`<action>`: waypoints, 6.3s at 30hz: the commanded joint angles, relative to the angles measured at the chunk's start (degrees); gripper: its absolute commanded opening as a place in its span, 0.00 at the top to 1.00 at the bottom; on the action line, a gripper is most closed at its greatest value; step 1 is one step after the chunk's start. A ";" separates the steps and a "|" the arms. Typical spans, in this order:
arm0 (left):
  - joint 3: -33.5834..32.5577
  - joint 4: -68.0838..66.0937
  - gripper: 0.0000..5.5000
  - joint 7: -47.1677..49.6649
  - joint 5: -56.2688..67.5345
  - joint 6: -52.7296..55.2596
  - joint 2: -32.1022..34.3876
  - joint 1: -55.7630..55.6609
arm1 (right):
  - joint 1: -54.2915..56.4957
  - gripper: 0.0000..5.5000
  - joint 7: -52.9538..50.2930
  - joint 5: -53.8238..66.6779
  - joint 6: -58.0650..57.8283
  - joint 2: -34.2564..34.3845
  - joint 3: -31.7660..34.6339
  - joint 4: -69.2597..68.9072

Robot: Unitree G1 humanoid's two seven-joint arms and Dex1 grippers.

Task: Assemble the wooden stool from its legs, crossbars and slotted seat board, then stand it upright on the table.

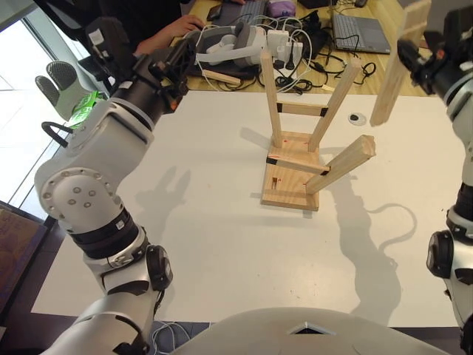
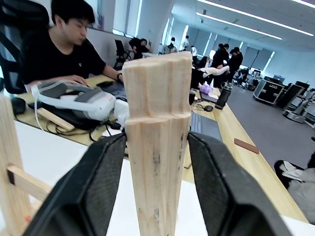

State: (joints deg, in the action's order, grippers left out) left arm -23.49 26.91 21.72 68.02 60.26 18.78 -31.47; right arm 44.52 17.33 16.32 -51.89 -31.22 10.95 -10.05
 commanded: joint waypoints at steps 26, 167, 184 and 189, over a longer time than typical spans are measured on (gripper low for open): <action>21.30 3.85 0.54 38.24 28.89 -69.23 -40.00 -2.69 | 15.17 0.63 -0.35 30.03 1.77 24.35 9.37 4.88; 21.04 15.58 0.82 6.51 -10.05 -28.37 11.02 23.05 | -40.02 0.49 42.98 41.41 -2.41 -36.10 -3.62 -39.22; 41.96 10.95 0.82 2.03 -46.85 -32.01 -8.78 25.46 | -39.31 0.49 35.19 6.86 13.08 -23.31 -22.55 -25.87; 41.72 9.26 0.82 -0.32 -52.44 -32.51 -11.30 25.96 | -38.00 0.49 27.16 7.94 7.43 -14.73 -22.87 -25.81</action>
State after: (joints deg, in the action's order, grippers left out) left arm 18.61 37.16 22.00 17.78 28.06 8.68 -5.88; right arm 4.92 47.79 24.98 -42.58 -48.51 -11.78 -36.36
